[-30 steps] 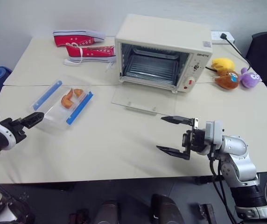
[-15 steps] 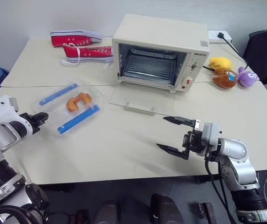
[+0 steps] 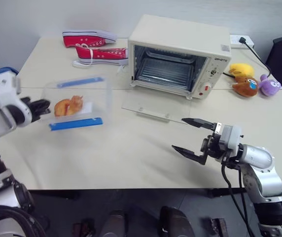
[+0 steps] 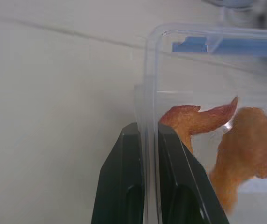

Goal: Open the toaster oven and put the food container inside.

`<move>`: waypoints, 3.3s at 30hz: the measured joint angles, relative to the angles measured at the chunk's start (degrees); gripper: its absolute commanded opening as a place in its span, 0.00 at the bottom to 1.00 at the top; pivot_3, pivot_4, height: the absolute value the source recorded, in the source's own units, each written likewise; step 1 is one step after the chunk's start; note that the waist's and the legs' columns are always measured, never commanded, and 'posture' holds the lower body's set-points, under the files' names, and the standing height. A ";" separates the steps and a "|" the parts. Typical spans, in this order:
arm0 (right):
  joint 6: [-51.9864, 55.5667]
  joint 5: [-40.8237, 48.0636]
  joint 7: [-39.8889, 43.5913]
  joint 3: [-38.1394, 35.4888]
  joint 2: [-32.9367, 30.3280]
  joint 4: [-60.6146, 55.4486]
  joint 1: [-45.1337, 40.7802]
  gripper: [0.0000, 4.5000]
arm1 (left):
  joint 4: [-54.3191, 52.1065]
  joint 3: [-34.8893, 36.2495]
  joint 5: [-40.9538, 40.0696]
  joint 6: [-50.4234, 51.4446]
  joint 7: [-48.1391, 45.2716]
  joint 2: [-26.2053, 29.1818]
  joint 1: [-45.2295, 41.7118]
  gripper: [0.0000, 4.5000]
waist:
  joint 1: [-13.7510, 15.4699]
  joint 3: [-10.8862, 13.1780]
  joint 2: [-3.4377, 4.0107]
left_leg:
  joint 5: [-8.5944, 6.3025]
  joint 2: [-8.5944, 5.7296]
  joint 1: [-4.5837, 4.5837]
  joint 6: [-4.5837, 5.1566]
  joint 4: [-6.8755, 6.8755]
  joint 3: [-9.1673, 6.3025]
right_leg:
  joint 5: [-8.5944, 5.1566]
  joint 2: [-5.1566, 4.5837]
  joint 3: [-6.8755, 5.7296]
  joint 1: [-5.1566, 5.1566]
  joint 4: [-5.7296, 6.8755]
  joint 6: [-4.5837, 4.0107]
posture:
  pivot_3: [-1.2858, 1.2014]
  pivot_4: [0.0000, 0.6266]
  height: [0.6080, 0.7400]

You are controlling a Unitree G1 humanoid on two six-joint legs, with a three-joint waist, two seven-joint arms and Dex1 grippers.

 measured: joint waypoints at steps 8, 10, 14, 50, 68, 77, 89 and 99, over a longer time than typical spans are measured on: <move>-1.03 -1.63 -3.39 -4.66 -0.39 -1.76 9.35 1.00 | 7.87 -18.36 2.75 -2.82 -2.25 -12.46 -15.45 0.01 | -0.74 0.00 -0.01 | 0.01 0.01 0.01 0.01 -0.05 0.18 | 0.00 0.04 0.07 -0.07 0.01 0.01 | 0.52 0.24 1.00; -1.12 -1.77 -4.85 -5.81 -0.39 -3.04 10.72 1.00 | 11.72 -20.72 4.65 -5.63 -1.70 -15.98 -18.43 0.01 | -0.79 0.00 0.00 | 0.01 0.01 0.03 0.02 -0.07 0.18 | 0.00 0.04 0.07 -0.07 0.01 0.01 | 0.52 0.24 1.00; -1.23 -2.30 -7.40 -6.50 -0.28 -6.56 13.60 1.00 | 20.17 -24.35 9.45 -10.94 -0.03 -20.87 -21.97 0.01 | -0.69 0.00 0.00 | 0.01 0.01 0.04 0.02 -0.10 0.22 | 0.00 0.04 0.08 -0.08 -0.01 0.02 | 0.52 0.24 1.00; 7.83 2.21 -23.25 -12.14 3.38 -17.72 20.92 0.96 | 28.20 -17.29 12.73 -27.10 -9.28 -20.90 -23.65 0.66 | -1.38 0.00 0.08 | 0.03 0.02 0.10 0.09 -0.18 0.30 | 0.02 0.05 0.16 -0.07 -0.03 0.05 | 0.52 0.24 1.00; 23.02 -6.72 -14.40 7.01 -4.10 5.35 -10.60 0.00 | 19.52 -27.10 14.67 -68.99 -47.71 -16.21 5.72 0.00 | 0.14 -0.05 0.12 | -0.05 -0.05 -0.17 0.35 0.16 0.22 | 0.09 -0.02 0.06 -0.07 -0.12 0.15 | 0.52 0.24 1.00; 20.73 -11.19 -13.30 8.98 0.30 17.89 -22.80 0.00 | 23.63 -28.22 16.94 -70.45 -42.01 -20.71 4.18 0.00 | -2.00 -0.05 0.13 | -0.04 -0.04 -0.16 0.34 0.08 0.25 | 0.09 -0.03 0.03 -0.13 -0.10 0.16 | 0.52 0.24 1.00; 12.20 -16.25 -17.15 8.13 6.17 36.59 -34.35 0.00 | 44.29 -24.25 19.65 -75.69 -29.19 -27.21 -10.19 0.00 | -2.50 -0.05 0.13 | -0.04 -0.05 -0.20 0.33 0.06 0.23 | 0.09 -0.05 -0.03 -0.15 -0.13 0.16 | 0.52 0.24 1.00; 3.45 -19.05 -20.28 7.41 10.25 53.35 -45.12 0.00 | 62.78 -19.39 20.86 -82.24 -19.65 -29.26 -20.76 0.00 | -3.61 -0.05 0.13 | -0.03 -0.05 -0.21 0.33 -0.01 0.19 | 0.09 -0.05 -0.08 -0.18 -0.11 0.17 | 0.52 0.24 1.00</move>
